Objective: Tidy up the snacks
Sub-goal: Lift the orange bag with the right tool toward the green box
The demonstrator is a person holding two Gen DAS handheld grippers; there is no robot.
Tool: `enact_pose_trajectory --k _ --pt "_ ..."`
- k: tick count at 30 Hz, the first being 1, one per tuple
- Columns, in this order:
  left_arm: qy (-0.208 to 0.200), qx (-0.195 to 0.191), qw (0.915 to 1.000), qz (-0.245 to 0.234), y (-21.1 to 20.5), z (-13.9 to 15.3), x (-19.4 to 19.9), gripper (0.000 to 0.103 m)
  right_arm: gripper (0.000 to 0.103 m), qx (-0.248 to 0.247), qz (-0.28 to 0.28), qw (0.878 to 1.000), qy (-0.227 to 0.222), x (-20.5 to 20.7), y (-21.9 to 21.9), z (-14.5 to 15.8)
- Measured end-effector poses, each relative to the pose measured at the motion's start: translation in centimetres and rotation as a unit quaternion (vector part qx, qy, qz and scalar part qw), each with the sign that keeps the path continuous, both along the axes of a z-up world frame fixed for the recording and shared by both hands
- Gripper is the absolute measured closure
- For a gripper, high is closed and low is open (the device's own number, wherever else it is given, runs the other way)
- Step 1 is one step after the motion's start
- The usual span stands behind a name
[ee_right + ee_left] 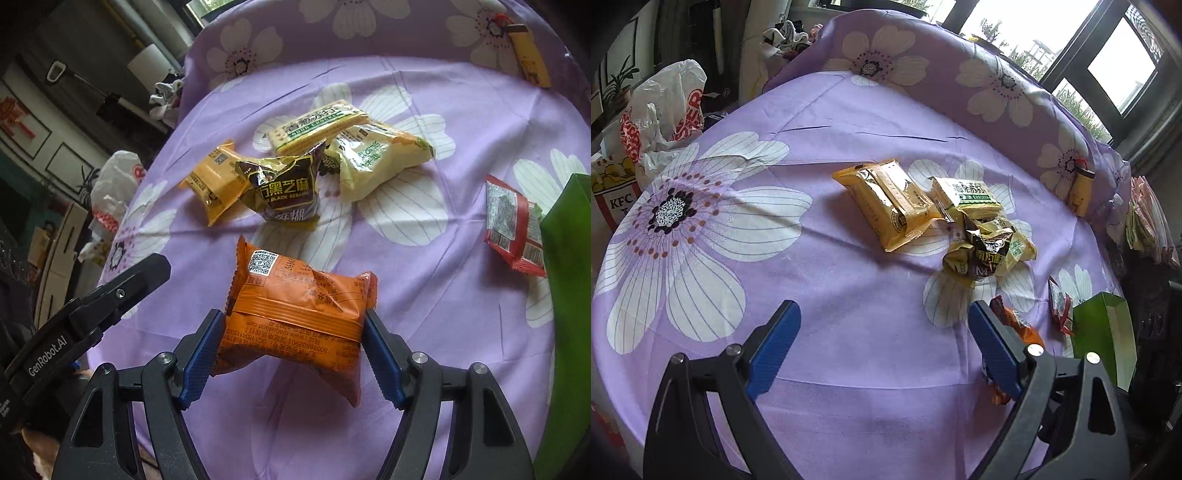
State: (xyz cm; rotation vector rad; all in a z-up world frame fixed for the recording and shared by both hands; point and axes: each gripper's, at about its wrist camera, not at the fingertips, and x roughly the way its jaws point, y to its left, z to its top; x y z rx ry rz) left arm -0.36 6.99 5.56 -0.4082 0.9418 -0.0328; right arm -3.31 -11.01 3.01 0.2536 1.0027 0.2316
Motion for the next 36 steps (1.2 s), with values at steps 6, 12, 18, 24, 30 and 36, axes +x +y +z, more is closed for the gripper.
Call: enact_pose_trajectory --k 6,12,18,24,30,36 --pt "0.007 0.000 0.9999 -0.009 -0.4 -0.3 0.1 0.010 0.023 0.020 -0.006 1.000 -0.015 -1.0 -1.6 1.0" --pt "0.024 -0.032 0.9983 -0.042 -1.8 -1.1 0.4 0.011 0.019 0.085 -0.075 0.993 -0.027 -1.3 -5.3 1.5" --pt "0.045 -0.063 0.9934 -0.084 -3.9 -2.0 0.6 0.012 0.019 0.201 -0.109 0.973 0.035 -0.2 -7.6 -1.3" --pt "0.055 -0.085 0.9881 -0.116 -5.7 -2.5 0.5 0.017 0.019 0.225 -0.101 0.967 0.068 0.4 -7.2 -3.0" --pt "0.060 -0.091 0.9863 -0.124 -6.3 -3.0 0.8 0.020 0.019 0.232 -0.085 0.967 0.065 0.9 -6.4 -3.4" --pt "0.058 -0.083 0.9858 -0.134 -6.8 -3.0 0.8 0.022 0.021 0.247 -0.068 0.964 0.068 1.3 -5.9 -3.9"
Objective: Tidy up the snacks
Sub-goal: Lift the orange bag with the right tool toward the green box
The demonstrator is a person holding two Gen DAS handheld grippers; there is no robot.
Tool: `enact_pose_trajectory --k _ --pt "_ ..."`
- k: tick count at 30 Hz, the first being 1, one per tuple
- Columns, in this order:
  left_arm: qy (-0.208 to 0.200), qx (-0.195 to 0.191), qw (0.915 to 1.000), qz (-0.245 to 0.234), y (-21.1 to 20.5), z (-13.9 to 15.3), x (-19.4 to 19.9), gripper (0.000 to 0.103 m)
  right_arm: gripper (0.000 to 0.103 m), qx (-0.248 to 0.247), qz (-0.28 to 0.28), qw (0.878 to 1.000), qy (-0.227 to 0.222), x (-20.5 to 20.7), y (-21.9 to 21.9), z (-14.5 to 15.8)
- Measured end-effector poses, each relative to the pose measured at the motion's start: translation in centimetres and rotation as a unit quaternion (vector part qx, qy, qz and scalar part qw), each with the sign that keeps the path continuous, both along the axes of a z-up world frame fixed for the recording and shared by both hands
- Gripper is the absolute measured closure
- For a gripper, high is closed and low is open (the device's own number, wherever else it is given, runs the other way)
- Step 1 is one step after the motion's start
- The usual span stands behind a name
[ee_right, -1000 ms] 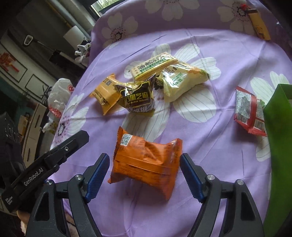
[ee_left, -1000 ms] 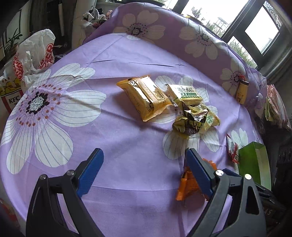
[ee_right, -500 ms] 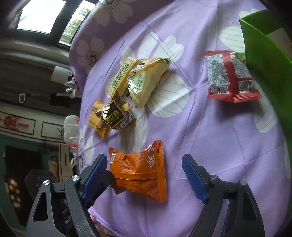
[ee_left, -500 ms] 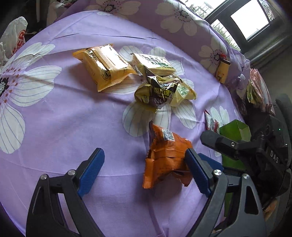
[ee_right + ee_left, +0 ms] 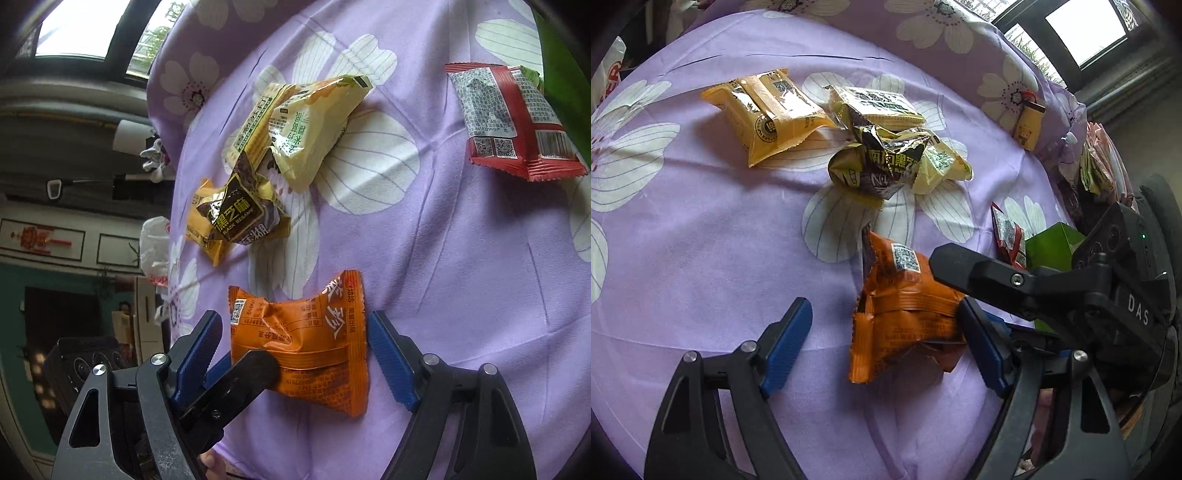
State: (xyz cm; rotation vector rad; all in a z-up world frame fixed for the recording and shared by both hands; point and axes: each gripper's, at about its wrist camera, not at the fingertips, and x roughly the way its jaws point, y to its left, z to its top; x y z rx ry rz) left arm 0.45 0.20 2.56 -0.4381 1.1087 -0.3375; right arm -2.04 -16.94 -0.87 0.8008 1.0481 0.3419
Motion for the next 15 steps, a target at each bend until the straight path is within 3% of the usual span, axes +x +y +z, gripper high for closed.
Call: enact_pose_trajectory --k 3,6,8,15 --pt "0.003 -0.009 0.9999 -0.008 -0.4 -0.2 0.0 0.026 0.021 0.000 0.005 1.000 -0.002 0.1 0.1 0.0" --pt "0.008 -0.033 0.9993 -0.016 -0.6 -0.2 0.0 0.040 0.026 -0.010 0.009 1.000 -0.007 0.0 0.4 0.3" --pt "0.003 -0.025 0.9996 -0.014 -0.8 0.0 -0.1 0.041 0.031 -0.023 0.011 1.000 -0.009 -0.1 0.6 0.4" --pt "-0.024 -0.015 0.9994 -0.021 -1.0 0.8 -0.5 0.041 0.033 -0.033 0.011 0.999 -0.027 -0.6 0.8 1.4"
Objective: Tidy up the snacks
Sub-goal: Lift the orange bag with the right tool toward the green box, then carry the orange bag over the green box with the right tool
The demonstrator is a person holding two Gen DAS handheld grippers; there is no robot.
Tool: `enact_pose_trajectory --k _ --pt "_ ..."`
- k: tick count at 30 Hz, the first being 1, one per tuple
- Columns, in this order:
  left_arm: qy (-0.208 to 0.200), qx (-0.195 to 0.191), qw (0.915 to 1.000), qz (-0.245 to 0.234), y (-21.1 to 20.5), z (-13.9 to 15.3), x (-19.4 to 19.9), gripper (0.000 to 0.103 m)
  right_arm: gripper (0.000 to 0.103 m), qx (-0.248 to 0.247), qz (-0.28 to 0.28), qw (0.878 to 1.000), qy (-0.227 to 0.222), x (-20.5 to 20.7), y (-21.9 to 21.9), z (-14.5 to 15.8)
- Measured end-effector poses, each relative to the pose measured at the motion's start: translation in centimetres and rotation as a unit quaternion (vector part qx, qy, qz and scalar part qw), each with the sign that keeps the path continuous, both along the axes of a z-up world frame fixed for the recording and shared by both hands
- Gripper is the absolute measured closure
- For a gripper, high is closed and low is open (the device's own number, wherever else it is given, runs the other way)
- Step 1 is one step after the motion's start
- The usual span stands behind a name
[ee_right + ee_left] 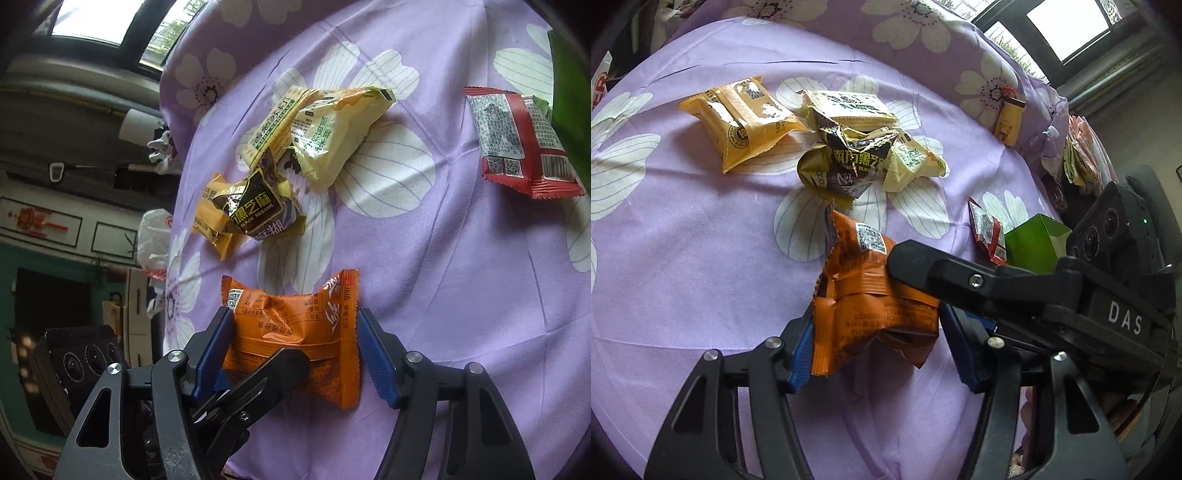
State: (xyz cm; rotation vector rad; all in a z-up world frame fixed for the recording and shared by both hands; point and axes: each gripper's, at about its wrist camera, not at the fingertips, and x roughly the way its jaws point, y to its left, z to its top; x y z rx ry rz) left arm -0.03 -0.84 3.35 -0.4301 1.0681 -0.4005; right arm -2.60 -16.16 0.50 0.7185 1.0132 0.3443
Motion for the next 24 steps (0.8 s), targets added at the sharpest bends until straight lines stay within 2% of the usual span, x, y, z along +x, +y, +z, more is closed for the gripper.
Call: enact_pose_trajectory --k 24 --pt "-0.103 -0.032 0.9940 -0.015 -0.5 3.4 -1.5 0.042 0.033 -0.040 -0.015 0.995 -0.088 -3.2 0.1 4.7"
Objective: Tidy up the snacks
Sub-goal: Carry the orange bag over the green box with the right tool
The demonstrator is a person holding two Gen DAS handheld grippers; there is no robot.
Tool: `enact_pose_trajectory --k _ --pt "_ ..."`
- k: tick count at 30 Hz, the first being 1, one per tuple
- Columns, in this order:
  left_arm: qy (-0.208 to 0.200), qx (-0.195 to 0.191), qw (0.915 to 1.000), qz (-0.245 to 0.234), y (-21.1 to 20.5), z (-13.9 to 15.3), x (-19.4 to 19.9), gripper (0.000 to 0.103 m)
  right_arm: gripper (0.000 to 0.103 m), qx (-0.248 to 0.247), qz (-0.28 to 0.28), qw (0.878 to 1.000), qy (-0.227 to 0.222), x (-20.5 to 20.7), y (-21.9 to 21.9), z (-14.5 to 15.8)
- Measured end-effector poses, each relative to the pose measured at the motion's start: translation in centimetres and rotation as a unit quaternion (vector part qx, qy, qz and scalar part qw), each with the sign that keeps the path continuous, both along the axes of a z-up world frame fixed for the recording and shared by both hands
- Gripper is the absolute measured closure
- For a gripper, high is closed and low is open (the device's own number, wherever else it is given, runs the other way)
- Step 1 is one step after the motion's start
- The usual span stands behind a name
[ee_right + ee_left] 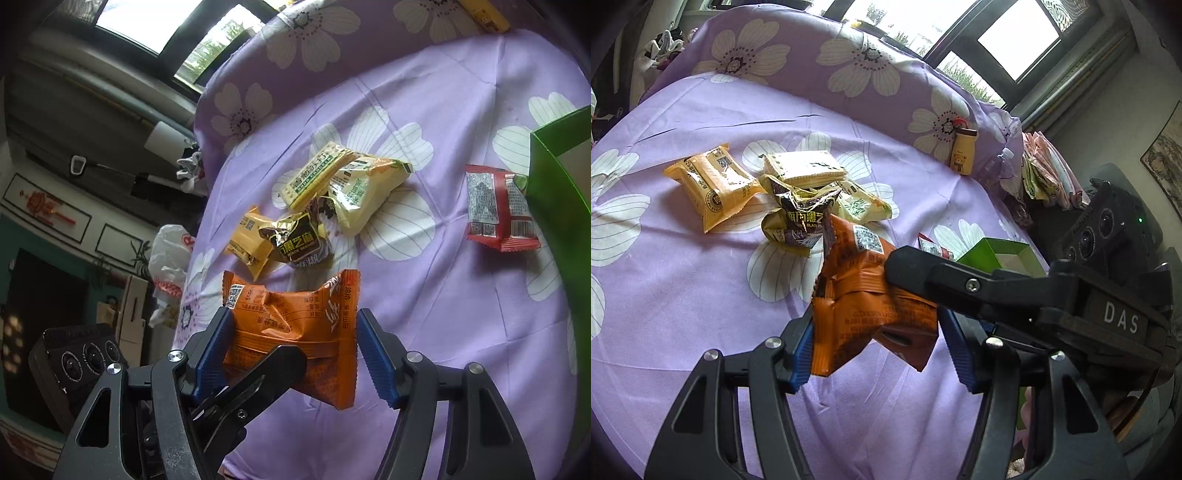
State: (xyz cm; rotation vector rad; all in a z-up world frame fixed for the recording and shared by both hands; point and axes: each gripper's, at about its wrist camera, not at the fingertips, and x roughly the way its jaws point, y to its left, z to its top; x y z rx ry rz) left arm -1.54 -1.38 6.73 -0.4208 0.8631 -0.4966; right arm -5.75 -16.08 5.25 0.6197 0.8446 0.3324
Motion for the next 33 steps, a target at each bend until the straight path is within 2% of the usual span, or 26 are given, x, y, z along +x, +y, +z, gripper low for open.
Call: enact_pose_trajectory --k 10,23,33 --pt "-0.027 -0.013 0.9995 -0.006 -0.2 0.8 -0.8 0.043 0.033 -0.017 -0.007 0.999 -0.026 -1.0 0.0 1.4" --pt "-0.056 -0.016 0.9983 -0.007 -0.3 1.4 -1.3 0.042 0.033 -0.024 -0.012 0.999 -0.036 -1.8 -0.2 2.1" --pt "-0.067 -0.035 0.9970 -0.013 -0.2 1.8 -1.6 0.043 0.033 -0.038 -0.017 0.998 -0.050 -2.5 -0.2 2.9"
